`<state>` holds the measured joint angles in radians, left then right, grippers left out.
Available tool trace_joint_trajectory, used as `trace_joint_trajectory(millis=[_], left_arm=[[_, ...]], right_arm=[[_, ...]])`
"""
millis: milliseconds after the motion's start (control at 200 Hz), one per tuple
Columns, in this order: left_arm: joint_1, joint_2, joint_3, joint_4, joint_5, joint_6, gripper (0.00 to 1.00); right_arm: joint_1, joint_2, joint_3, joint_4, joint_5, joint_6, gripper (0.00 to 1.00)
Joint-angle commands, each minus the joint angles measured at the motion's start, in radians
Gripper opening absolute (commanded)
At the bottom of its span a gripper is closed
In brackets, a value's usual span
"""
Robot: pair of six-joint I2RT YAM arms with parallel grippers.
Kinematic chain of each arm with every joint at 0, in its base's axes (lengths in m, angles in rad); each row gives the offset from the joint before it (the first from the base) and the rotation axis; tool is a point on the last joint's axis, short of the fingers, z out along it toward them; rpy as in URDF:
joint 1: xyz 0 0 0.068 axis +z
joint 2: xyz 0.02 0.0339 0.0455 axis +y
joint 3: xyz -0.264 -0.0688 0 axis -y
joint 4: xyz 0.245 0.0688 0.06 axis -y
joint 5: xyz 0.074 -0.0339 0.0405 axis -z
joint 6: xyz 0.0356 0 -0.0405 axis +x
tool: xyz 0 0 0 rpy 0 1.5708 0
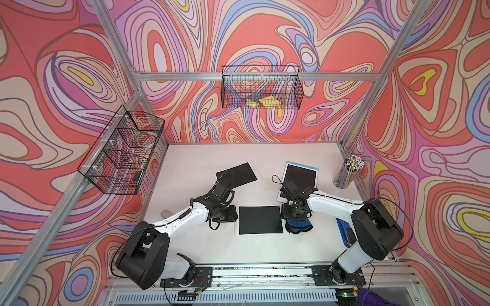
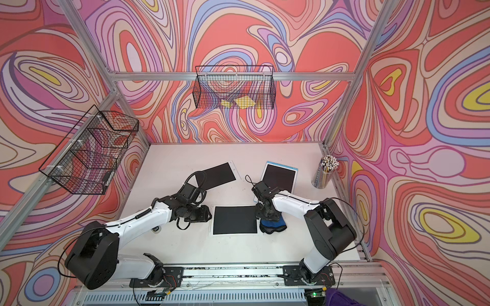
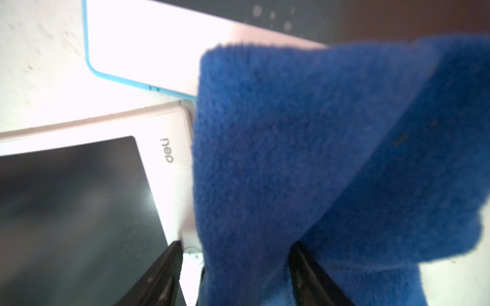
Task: Wipe the drawing tablet
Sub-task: Place the cleaning item at the center of the board.
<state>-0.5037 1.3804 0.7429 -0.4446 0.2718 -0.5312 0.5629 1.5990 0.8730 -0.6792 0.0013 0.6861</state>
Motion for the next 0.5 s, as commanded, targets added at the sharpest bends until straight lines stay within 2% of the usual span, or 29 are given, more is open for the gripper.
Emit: trace_joint_trajectory(millis=[0, 135, 300, 421, 496], left_arm=[[0.030, 0.039, 0.046, 0.010, 0.074, -0.027, 0.46], [0.088, 0.048, 0.075, 0.028, 0.121, -0.049, 0.46], [0.095, 0.056, 0.163, 0.016, 0.110, -0.049, 0.49], [0.094, 0.119, 0.236, 0.100, 0.204, -0.068, 0.50], [0.076, 0.191, 0.318, 0.110, 0.210, -0.068, 0.50]], right_arm=[[-0.014, 0.015, -0.115, -0.069, -0.061, 0.034, 0.64], [-0.015, -0.100, -0.169, -0.083, -0.077, 0.069, 0.63], [-0.013, -0.176, -0.178, -0.104, -0.066, 0.077, 0.62], [-0.013, -0.260, -0.113, -0.174, 0.022, 0.080, 0.63], [-0.015, -0.303, -0.036, -0.224, 0.099, 0.075, 0.66]])
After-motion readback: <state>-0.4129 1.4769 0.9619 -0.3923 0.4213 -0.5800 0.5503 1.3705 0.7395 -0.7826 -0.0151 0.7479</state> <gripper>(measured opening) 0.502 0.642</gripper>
